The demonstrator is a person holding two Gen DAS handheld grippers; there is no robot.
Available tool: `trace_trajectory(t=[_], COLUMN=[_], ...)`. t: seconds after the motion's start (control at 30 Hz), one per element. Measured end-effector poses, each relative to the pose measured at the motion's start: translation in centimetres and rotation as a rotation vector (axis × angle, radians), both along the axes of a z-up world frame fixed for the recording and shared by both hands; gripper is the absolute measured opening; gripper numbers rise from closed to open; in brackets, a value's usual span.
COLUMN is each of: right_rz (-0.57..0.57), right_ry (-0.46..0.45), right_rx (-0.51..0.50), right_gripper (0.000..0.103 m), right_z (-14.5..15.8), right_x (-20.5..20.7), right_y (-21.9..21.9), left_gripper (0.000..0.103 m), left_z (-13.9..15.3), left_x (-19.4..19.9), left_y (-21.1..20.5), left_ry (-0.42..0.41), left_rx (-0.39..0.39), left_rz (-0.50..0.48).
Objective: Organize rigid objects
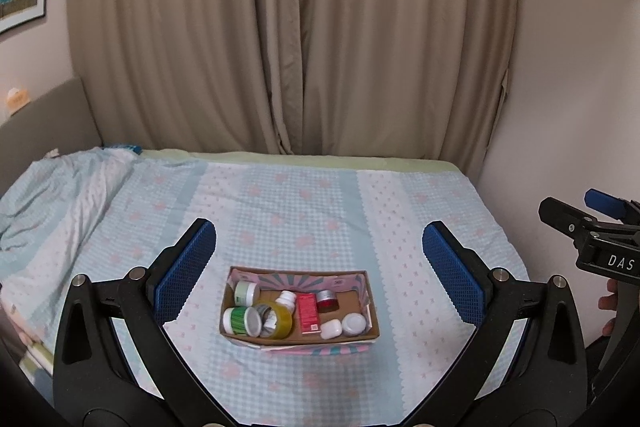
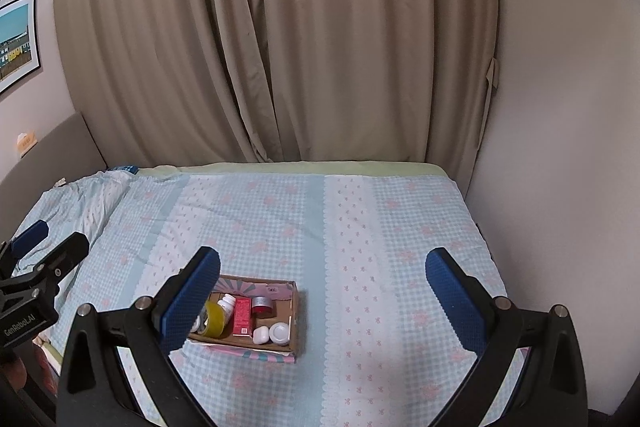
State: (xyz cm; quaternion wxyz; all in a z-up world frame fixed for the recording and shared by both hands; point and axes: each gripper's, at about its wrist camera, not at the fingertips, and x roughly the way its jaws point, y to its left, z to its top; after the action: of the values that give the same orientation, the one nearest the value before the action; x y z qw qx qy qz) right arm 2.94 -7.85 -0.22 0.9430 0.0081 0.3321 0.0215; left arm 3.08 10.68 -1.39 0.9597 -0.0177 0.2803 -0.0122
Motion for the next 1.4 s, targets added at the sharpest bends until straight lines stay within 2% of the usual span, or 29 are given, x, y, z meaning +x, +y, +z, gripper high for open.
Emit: trace_trajectory(t=[0.9,1.4], right_rz=[-0.017,-0.044], right_ry=[-0.006,-0.009], right_rx=[0.007,0.001], right_gripper=[0.102,0.102], right_z=[-0.3,-0.2], right_x=[0.5,0.7], right_y=[-0.2,-0.1], left_gripper=[0.103,0.103], left_z=[0.2,0.3], left_x=[0.8,1.3], left_y=[-0.8,-1.2], left_ry=[-0.014,-0.016], left_rx=[0.054,0.064], left_rz=[-0.022,-0.072])
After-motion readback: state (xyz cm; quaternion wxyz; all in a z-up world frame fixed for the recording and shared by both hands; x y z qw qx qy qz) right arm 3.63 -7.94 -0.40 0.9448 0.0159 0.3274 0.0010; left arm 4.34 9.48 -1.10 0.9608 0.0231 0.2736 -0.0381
